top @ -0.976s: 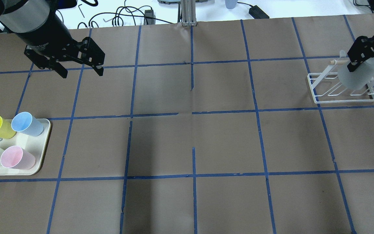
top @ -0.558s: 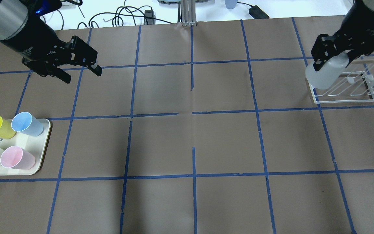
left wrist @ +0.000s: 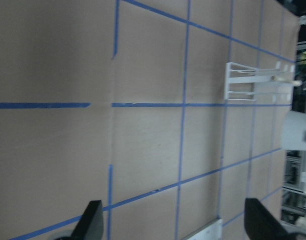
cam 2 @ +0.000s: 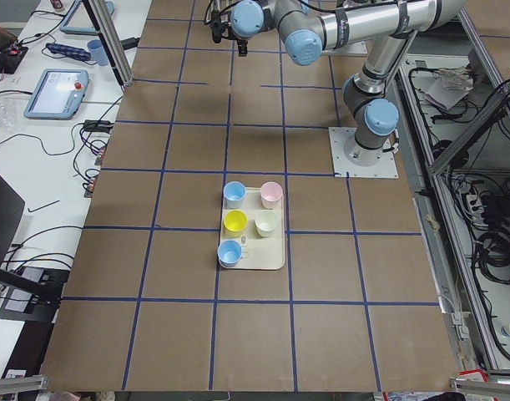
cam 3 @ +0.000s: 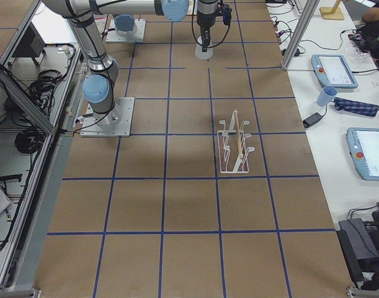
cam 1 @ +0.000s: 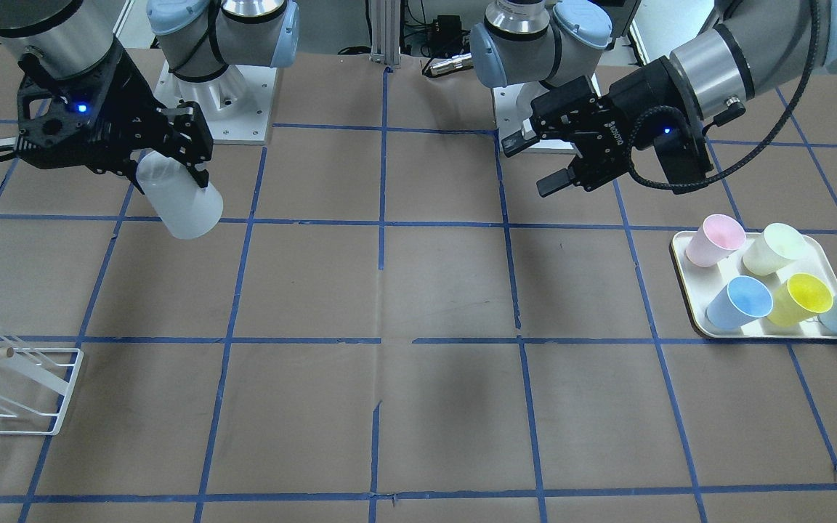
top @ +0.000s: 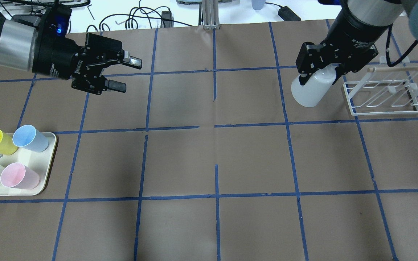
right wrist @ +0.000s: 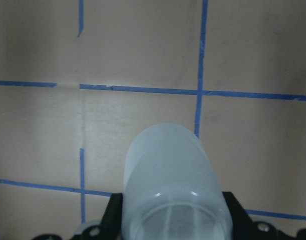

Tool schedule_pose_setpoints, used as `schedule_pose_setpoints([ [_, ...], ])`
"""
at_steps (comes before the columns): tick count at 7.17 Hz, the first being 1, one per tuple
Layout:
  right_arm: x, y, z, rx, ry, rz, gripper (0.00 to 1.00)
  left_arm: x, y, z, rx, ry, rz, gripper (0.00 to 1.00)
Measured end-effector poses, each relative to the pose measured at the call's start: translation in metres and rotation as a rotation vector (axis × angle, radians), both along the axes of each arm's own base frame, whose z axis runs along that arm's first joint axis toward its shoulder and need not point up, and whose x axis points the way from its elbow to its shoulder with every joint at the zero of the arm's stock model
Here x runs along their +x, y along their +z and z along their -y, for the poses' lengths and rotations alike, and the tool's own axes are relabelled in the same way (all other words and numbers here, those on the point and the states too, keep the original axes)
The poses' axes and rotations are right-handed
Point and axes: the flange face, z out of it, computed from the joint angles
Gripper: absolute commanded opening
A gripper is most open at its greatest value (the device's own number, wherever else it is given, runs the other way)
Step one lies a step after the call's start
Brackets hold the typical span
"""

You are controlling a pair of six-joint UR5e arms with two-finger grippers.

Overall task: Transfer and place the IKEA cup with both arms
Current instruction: 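Carry the white cup toward the left gripper while the left gripper reaches to meet it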

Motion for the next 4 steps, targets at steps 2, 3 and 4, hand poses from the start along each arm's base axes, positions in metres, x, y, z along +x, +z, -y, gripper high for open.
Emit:
schedule_pose_setpoints([
  [2, 0.004, -0.003, -0.004, 0.079, -0.052, 0.221, 0.44, -0.011, -0.037, -0.003, -0.038, 0.045, -0.2, 1.0],
  [3, 0.003, -0.003, -0.005, 0.124, -0.094, 0.352, 0.44, -0.017, -0.056, -0.006, -0.072, 0.063, -0.288, 1.0],
  [4, 0.003, -0.002, -0.005, 0.161, -0.138, 0.486, 0.44, -0.022, -0.072, -0.009, -0.115, 0.082, -0.386, 1.0],
])
